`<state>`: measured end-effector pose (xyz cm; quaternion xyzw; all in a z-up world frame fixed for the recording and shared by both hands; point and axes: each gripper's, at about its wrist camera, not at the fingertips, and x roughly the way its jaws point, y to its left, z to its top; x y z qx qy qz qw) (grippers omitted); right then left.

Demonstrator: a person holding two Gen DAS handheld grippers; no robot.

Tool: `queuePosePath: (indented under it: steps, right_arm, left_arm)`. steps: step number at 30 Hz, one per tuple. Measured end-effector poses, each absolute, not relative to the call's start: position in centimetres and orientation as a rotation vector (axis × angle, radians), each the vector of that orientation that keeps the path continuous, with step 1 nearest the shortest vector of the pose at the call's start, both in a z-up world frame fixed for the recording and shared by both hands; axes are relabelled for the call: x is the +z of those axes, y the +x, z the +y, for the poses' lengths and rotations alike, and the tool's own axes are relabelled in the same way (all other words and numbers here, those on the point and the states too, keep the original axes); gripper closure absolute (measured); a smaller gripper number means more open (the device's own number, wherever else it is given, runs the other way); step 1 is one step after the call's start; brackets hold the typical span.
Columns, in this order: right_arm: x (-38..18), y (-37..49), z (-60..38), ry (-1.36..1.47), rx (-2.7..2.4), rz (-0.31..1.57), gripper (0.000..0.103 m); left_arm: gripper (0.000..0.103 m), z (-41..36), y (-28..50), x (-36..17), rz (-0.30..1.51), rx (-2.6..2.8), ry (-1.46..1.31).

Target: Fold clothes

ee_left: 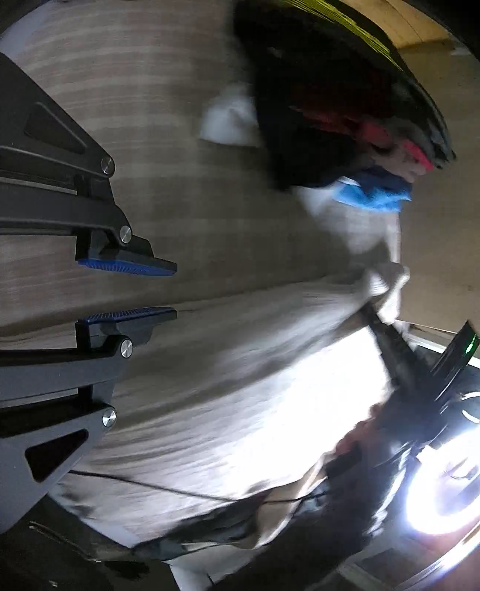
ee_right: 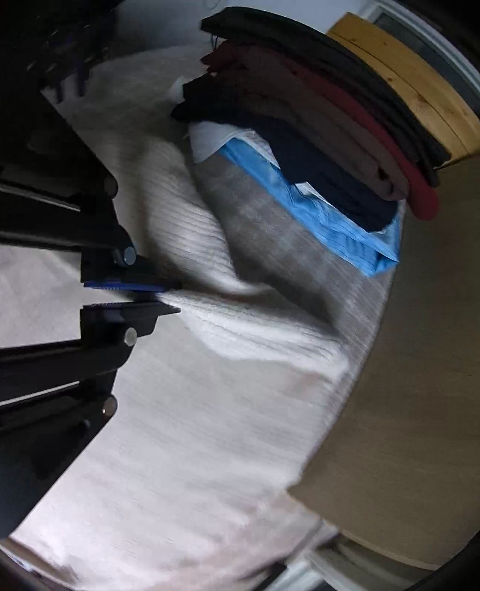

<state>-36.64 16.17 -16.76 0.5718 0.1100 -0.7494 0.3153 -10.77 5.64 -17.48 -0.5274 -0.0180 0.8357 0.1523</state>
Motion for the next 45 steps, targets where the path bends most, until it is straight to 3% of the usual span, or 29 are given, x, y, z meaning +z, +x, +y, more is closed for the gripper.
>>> queuePosePath:
  steps: [2, 4, 6, 8, 13, 16, 18, 24, 27, 30, 32, 33, 35, 36, 38, 41, 45]
  right_arm:
    - [-16.0, -36.1, 16.6, 1.481, -2.000, 0.325, 0.097]
    - [-15.1, -35.6, 17.1, 1.455, -2.026, 0.360, 0.087]
    - [-14.3, -35.1, 17.5, 1.428, -2.052, 0.395, 0.066]
    - [-14.2, -33.4, 15.5, 1.386, -2.035, 0.396, 0.056]
    - [-15.4, -31.1, 10.0, 1.390, -1.850, 0.404, 0.056]
    - [-18.2, -31.6, 9.1, 1.451, -1.797, 0.516, 0.057]
    - [-19.2, -32.1, 9.9, 1.440, -1.789, 0.528, 0.085]
    - [-18.7, -33.1, 11.5, 1.430, -1.772, 0.447, 0.086]
    - [-18.3, -33.5, 11.5, 1.421, -1.769, 0.413, 0.086]
    - [-17.8, -33.9, 12.2, 1.415, -1.767, 0.384, 0.086]
    - [-17.4, -34.2, 12.8, 1.416, -1.750, 0.345, 0.086]
    - [-17.2, -34.3, 13.2, 1.417, -1.737, 0.319, 0.086]
    - [-16.6, -35.0, 14.4, 1.413, -1.726, 0.242, 0.079]
    - [-16.3, -35.5, 15.2, 1.408, -1.727, 0.194, 0.066]
    - [-15.5, -36.7, 16.7, 1.395, -1.734, 0.100, 0.052]
    - [-15.9, -40.0, 18.4, 1.389, -1.871, 0.077, 0.052]
    - [-18.2, -42.7, 16.6, 1.438, -1.845, 0.051, 0.052]
  left_arm:
    - [0.086, 6.1, -13.1, -17.8, -0.037, 2.406, -1.489]
    - [0.085, 6.2, -15.0, -18.3, -0.064, 2.410, -1.487]
    - [0.086, 6.1, -16.6, -19.0, -0.111, 2.389, -1.487]
    - [0.085, 7.0, -17.6, -19.5, -0.101, 2.380, -1.484]
    - [0.085, 6.8, -19.4, -19.5, -0.117, 2.378, -1.474]
    - [0.085, 6.0, -19.9, -19.2, -0.121, 2.386, -1.468]
    - [0.084, 5.5, -20.8, -19.0, -0.160, 2.381, -1.467]
    - [0.083, 6.7, -23.7, -19.0, -0.160, 2.334, -1.462]
    - [0.072, 8.1, -24.6, -19.2, -0.103, 2.304, -1.461]
    - [0.071, 9.1, -25.1, -19.6, -0.032, 2.302, -1.466]
    - [0.078, 9.1, -25.5, -20.0, -0.019, 2.342, -1.482]
    - [0.096, 8.9, -25.6, -20.3, -0.024, 2.359, -1.492]
    - [0.096, 8.5, -25.9, -20.9, -0.035, 2.390, -1.510]
    - [0.096, 8.3, -25.5, -20.7, -0.028, 2.416, -1.494]
    - [0.096, 7.2, -24.4, -20.0, -0.034, 2.494, -1.456]
    - [0.096, 5.7, -23.9, -21.2, -0.146, 2.486, -1.488]
    - [0.096, 5.9, -23.8, -21.4, -0.132, 2.486, -1.480]
